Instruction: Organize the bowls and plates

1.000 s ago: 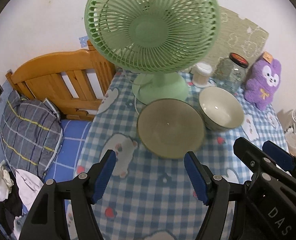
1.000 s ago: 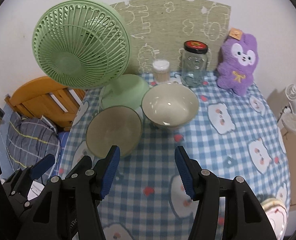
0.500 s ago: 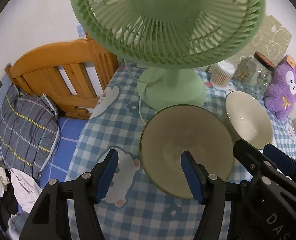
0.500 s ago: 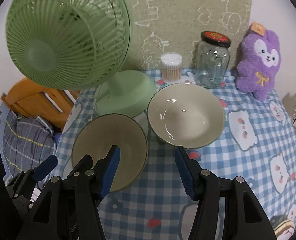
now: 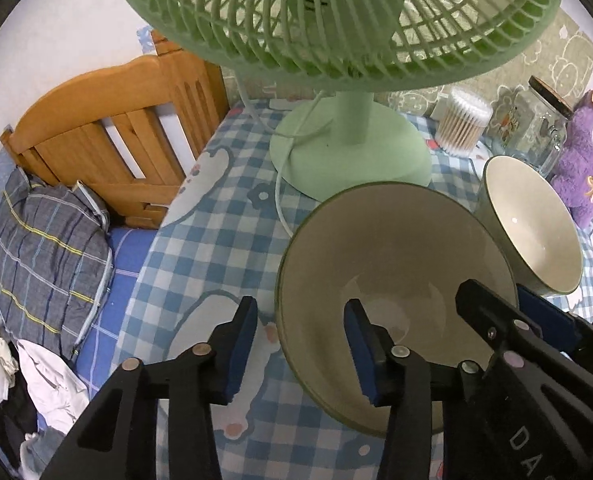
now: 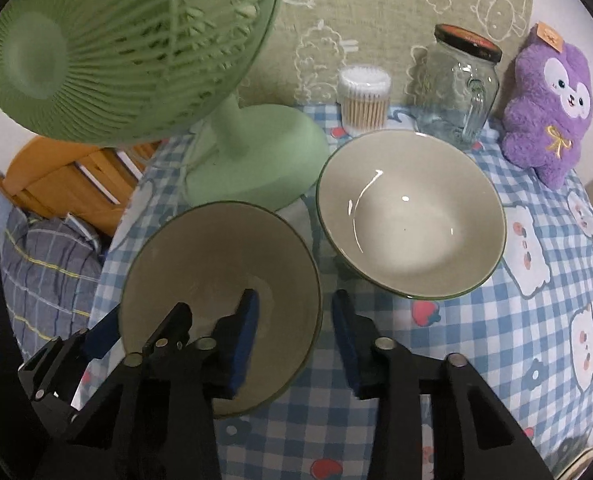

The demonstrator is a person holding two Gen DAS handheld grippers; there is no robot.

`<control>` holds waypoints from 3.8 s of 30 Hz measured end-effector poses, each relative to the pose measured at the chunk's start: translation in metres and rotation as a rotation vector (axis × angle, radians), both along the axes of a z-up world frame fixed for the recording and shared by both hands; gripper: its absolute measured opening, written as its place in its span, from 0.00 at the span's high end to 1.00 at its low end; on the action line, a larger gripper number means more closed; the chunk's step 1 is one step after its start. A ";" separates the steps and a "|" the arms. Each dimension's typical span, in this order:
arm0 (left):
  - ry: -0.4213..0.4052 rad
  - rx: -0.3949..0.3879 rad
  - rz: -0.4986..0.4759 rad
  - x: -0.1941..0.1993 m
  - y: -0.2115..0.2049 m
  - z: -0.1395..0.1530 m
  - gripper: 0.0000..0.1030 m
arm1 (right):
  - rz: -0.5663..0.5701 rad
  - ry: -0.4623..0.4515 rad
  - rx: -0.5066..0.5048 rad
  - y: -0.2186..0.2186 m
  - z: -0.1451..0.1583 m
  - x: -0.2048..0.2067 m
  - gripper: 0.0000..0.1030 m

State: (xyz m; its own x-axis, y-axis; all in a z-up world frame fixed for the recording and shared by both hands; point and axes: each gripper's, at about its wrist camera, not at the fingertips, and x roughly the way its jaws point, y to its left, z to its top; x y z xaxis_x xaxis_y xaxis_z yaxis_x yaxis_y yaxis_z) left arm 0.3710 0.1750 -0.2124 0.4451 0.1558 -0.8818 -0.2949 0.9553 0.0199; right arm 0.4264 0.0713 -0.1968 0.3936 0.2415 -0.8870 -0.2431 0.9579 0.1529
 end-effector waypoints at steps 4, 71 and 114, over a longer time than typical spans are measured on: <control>0.016 -0.015 -0.006 0.002 0.001 -0.006 0.68 | 0.013 0.000 -0.021 0.001 -0.004 0.003 0.75; -0.003 -0.032 -0.106 -0.201 -0.139 0.089 0.86 | -0.099 -0.033 -0.060 -0.149 0.106 -0.215 0.85; 0.105 0.006 -0.032 -0.260 -0.166 0.034 0.85 | -0.027 0.142 -0.031 -0.181 0.039 -0.268 0.85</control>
State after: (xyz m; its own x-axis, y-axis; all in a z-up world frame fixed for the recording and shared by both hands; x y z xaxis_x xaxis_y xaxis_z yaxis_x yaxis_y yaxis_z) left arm 0.1109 0.0089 -0.1784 0.3552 0.1484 -0.9229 -0.2606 0.9639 0.0547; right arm 0.1589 -0.1092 -0.1577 0.2699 0.2042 -0.9410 -0.1951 0.9686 0.1543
